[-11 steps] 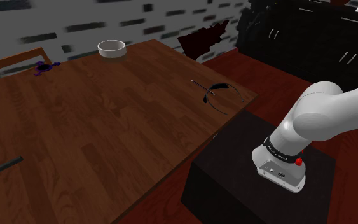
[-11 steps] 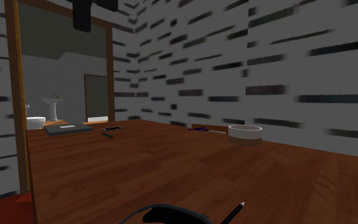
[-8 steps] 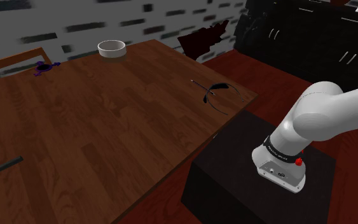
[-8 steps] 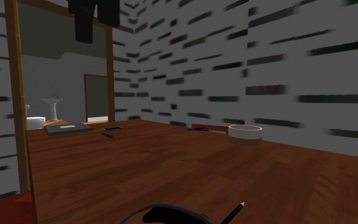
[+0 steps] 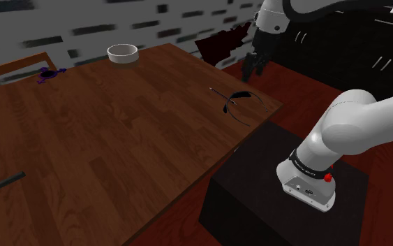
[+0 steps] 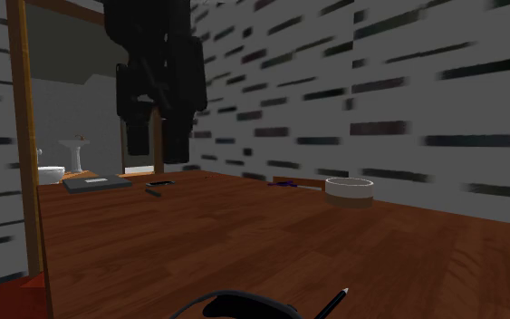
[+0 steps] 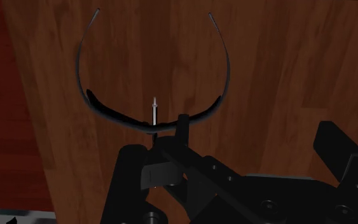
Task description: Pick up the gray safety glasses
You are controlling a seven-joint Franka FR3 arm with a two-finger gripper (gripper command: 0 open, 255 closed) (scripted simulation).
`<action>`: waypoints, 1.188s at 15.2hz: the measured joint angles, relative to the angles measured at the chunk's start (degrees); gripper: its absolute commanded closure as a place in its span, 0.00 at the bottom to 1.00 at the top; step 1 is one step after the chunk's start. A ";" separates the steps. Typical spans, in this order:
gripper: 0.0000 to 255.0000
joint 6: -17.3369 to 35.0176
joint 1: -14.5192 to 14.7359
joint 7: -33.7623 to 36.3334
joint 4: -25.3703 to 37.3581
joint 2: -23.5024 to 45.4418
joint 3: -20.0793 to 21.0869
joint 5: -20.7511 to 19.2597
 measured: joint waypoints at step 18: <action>0.00 38.64 1.14 -0.13 -15.05 21.30 0.57 0.93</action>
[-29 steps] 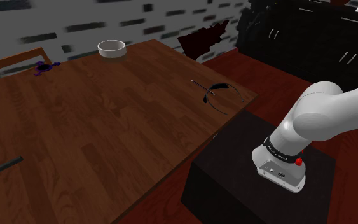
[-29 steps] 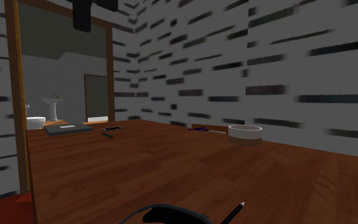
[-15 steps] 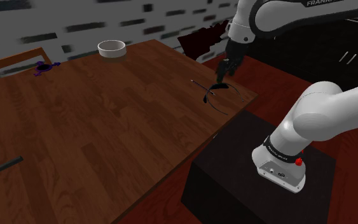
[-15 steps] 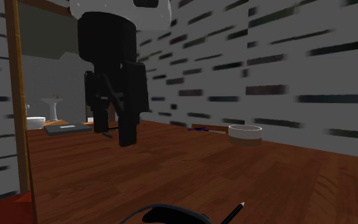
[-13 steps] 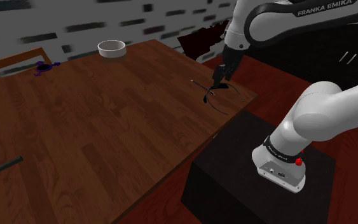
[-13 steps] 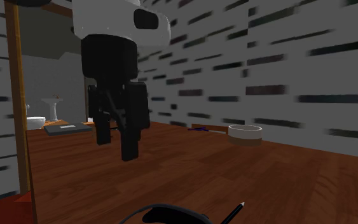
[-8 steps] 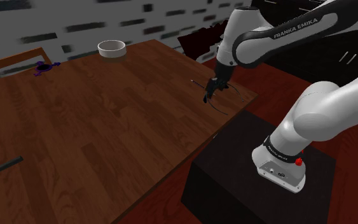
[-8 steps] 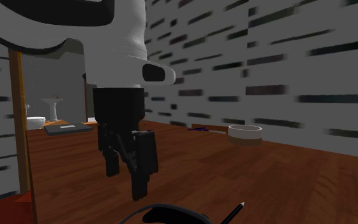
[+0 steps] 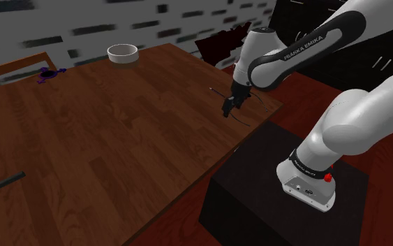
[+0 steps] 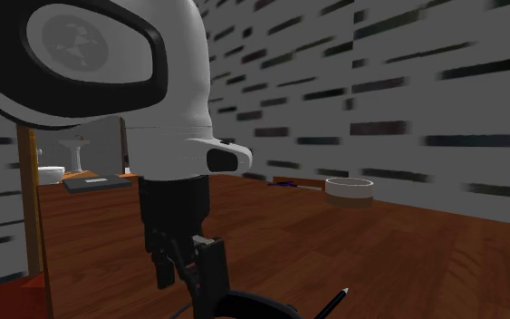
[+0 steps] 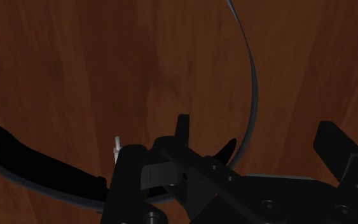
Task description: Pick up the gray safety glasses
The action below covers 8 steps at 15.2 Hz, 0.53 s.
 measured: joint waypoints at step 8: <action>1.00 2.94 0.11 -0.13 -0.61 2.26 -0.06 0.15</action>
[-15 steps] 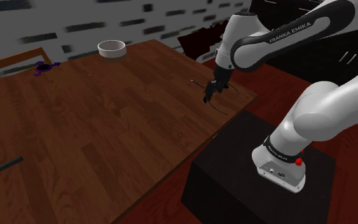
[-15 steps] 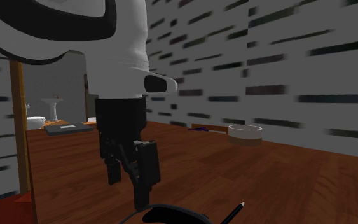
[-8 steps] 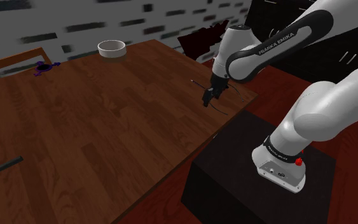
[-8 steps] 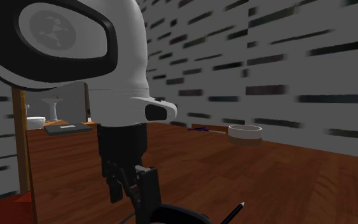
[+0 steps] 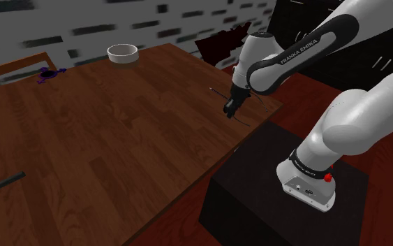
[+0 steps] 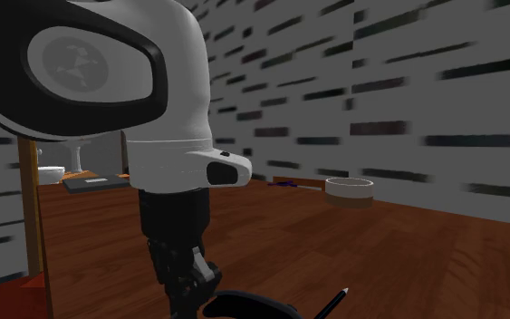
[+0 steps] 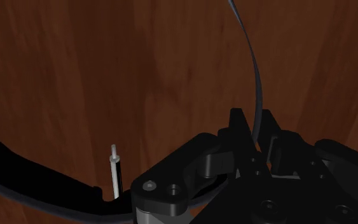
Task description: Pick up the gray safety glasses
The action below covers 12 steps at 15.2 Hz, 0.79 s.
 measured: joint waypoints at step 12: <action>1.00 -6.97 -0.19 0.39 1.62 -5.40 0.21 -0.29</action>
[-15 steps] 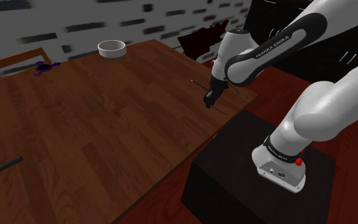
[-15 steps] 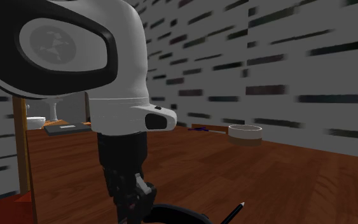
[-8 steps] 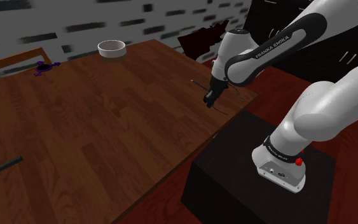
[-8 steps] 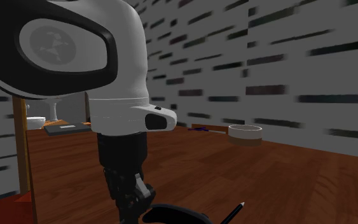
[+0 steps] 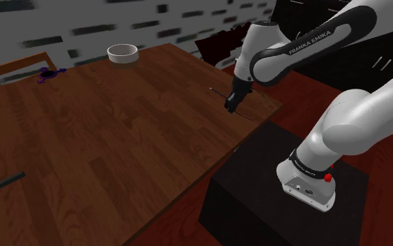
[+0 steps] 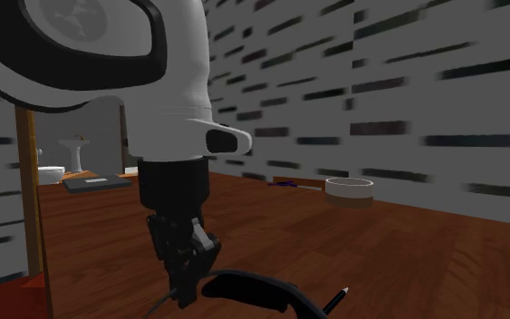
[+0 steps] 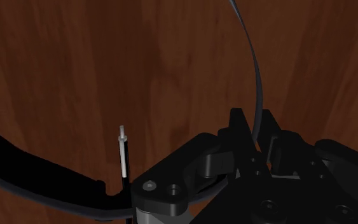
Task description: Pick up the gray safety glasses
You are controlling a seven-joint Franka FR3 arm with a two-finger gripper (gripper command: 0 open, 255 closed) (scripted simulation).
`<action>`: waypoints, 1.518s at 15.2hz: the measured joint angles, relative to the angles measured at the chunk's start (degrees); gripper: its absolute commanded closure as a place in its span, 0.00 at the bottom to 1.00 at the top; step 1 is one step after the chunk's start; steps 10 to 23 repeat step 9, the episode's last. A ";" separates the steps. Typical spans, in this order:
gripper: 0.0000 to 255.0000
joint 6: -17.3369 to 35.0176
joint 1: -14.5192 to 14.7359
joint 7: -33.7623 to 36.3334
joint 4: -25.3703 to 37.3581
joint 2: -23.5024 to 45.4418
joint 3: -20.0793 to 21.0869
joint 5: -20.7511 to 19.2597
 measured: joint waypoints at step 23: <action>1.00 -9.19 -0.20 0.30 3.01 -6.16 0.13 -0.26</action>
